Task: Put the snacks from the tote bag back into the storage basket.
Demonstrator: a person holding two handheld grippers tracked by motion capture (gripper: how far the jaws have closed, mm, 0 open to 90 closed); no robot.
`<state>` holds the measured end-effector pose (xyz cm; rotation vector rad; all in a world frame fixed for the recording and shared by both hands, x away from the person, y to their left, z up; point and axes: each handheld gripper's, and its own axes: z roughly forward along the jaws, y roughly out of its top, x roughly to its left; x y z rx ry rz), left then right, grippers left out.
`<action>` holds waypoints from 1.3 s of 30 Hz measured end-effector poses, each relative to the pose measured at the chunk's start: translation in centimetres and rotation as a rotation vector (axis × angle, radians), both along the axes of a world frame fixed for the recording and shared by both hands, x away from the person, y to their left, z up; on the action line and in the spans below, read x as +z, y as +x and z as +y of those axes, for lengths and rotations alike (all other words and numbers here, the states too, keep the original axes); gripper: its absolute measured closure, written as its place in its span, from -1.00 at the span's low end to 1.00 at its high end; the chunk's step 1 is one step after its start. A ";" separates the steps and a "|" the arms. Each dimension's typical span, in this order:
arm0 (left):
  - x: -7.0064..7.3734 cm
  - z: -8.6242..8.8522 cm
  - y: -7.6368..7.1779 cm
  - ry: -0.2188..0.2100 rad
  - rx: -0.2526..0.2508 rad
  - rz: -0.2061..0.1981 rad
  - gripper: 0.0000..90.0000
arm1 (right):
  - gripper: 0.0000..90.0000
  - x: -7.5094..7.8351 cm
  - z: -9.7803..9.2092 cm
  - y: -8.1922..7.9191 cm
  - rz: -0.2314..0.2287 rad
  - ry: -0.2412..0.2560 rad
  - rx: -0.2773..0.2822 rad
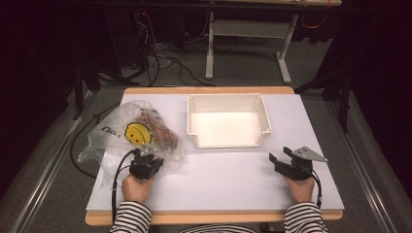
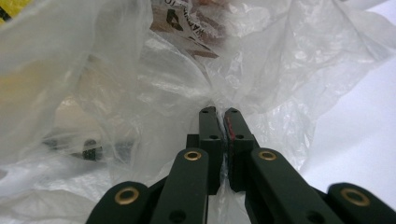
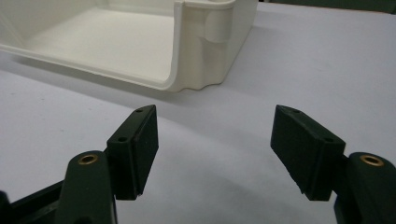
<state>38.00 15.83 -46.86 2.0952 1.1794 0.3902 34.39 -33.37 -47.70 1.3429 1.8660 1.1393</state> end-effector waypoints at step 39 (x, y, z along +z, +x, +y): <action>1.4 -4.9 -4.2 -0.048 -0.160 -0.055 0.97 | -0.21 0.0 0.0 0.1 0.005 -0.003 0.004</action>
